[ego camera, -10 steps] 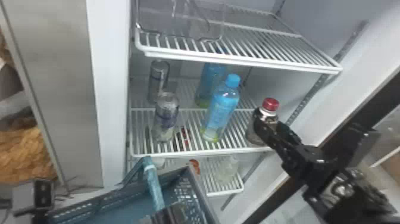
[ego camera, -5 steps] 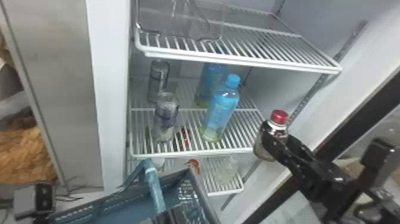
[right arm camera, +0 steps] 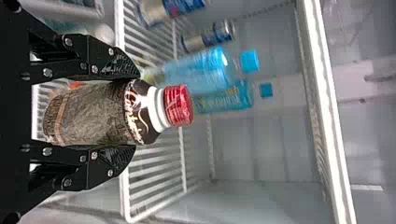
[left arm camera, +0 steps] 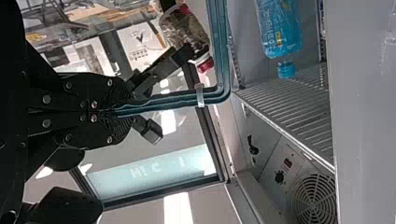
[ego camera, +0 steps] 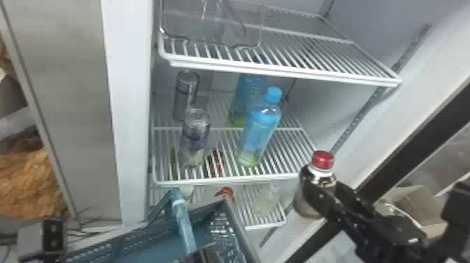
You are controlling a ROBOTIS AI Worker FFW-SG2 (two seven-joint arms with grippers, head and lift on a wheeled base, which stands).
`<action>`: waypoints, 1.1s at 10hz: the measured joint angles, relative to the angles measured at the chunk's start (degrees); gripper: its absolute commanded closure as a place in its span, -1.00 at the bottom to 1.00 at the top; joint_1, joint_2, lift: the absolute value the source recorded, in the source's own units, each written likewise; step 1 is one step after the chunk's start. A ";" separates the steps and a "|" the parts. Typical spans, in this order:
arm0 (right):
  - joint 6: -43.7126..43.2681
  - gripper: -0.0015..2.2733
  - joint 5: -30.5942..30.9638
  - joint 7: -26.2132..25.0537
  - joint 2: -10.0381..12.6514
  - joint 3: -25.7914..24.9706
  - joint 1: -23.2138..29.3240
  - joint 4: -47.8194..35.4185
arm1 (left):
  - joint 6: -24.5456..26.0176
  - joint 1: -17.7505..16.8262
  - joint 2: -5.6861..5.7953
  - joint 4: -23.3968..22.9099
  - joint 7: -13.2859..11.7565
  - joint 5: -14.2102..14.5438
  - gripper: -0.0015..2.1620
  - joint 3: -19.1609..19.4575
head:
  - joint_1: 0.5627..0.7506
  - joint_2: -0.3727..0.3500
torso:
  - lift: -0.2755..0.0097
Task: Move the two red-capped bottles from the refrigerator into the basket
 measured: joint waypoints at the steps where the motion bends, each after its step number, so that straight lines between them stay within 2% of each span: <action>1: 1.15 0.12 -1.53 0.59 0.00 0.52 1.82 -1.86 | 0.00 0.00 -0.02 0.01 0.06 0.00 0.11 -0.07 | 0.41 -0.94 | 0.93; 5: 4.39 0.12 -6.89 1.95 -0.01 5.17 5.49 -5.19 | 0.38 -0.23 -0.17 0.04 0.17 0.02 0.11 -0.44 | 0.41 -0.94 | 0.93; 9: 6.11 0.10 -10.08 4.23 -1.50 10.48 4.03 -2.23 | 0.42 -0.68 -0.41 0.04 0.17 0.33 0.11 -0.80 | 0.41 -0.94 | 0.93; 11: 6.17 -0.69 -9.76 4.80 -1.89 11.34 2.91 -0.41 | 0.42 -1.08 -0.53 0.04 0.17 0.43 0.11 -1.25 | 0.41 -0.94 | 0.93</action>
